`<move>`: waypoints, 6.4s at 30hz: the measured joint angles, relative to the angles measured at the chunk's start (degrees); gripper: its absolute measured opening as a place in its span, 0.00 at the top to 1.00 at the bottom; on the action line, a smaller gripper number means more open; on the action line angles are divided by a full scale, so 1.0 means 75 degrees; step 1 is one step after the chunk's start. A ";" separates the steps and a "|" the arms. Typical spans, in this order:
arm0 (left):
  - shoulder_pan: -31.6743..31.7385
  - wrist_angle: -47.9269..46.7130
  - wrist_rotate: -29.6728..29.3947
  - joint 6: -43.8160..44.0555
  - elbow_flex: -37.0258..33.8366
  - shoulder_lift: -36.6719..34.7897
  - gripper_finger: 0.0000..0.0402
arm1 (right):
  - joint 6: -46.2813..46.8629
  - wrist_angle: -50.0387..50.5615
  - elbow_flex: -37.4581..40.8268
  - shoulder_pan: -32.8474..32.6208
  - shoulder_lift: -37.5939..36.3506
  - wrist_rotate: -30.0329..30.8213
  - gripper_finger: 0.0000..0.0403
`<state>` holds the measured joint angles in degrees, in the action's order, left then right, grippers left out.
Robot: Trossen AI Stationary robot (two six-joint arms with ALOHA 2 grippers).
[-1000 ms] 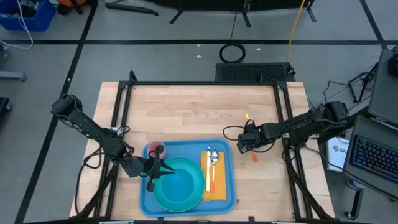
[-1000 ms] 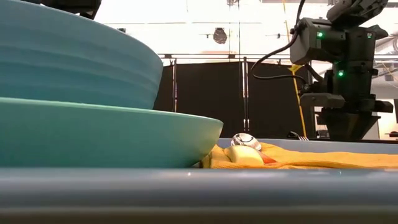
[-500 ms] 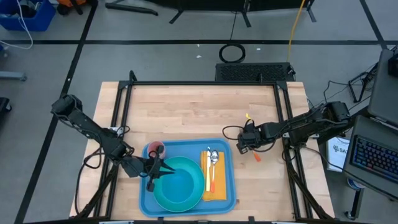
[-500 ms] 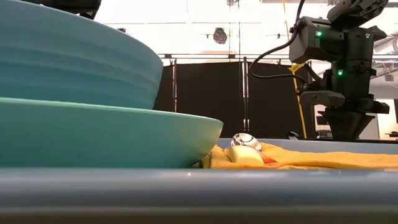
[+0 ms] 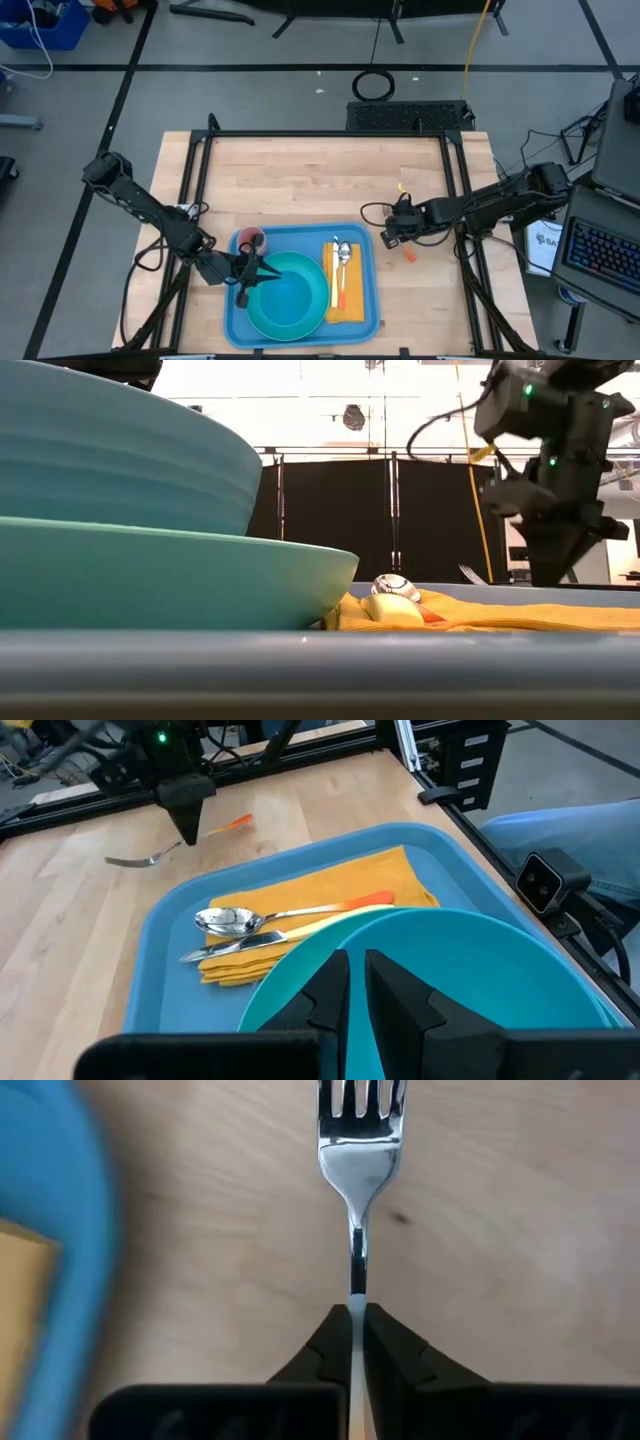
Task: Set up tray
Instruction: Put the fork to the right of the spoon on the napkin
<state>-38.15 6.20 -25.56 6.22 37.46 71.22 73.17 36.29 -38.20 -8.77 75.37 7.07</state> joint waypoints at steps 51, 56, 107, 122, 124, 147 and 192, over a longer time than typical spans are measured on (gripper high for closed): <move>0.0000 -0.0047 0.0000 -0.0001 -0.0002 0.0000 0.90 | 0.4094 -0.6356 -0.0070 -0.2749 0.2244 0.1440 1.00; -0.0002 -0.0031 0.0000 0.0003 -0.0002 -0.0001 0.90 | 0.3982 -0.6495 -0.0179 -0.2746 0.2534 0.1436 1.00; -0.0002 -0.0055 0.0006 0.0009 -0.0004 -0.0003 0.90 | 0.4026 -0.6529 -0.0239 -0.2781 0.2643 0.1679 0.84; -0.0002 -0.0052 0.0009 0.0015 -0.0004 -0.0003 0.90 | 0.3736 -0.7086 -0.0236 -0.2781 0.2643 0.1769 0.84; -0.0001 -0.0055 0.0009 0.0010 -0.0004 -0.0003 0.90 | 0.3645 -0.7089 -0.0236 -0.2781 0.2591 0.1859 0.86; 0.0000 0.0146 0.0006 -0.0070 -0.0004 -0.0003 0.90 | -0.0624 -0.9038 -0.0236 -0.2778 0.2363 0.1277 0.90; 0.0035 -0.0041 0.0017 -0.0018 -0.0004 -0.0001 0.90 | 0.0929 -0.3526 -0.2454 -0.1824 0.3497 -0.0166 0.68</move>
<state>-37.89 5.89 -25.43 6.08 37.43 71.21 80.14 9.85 -56.60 -22.45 101.60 5.83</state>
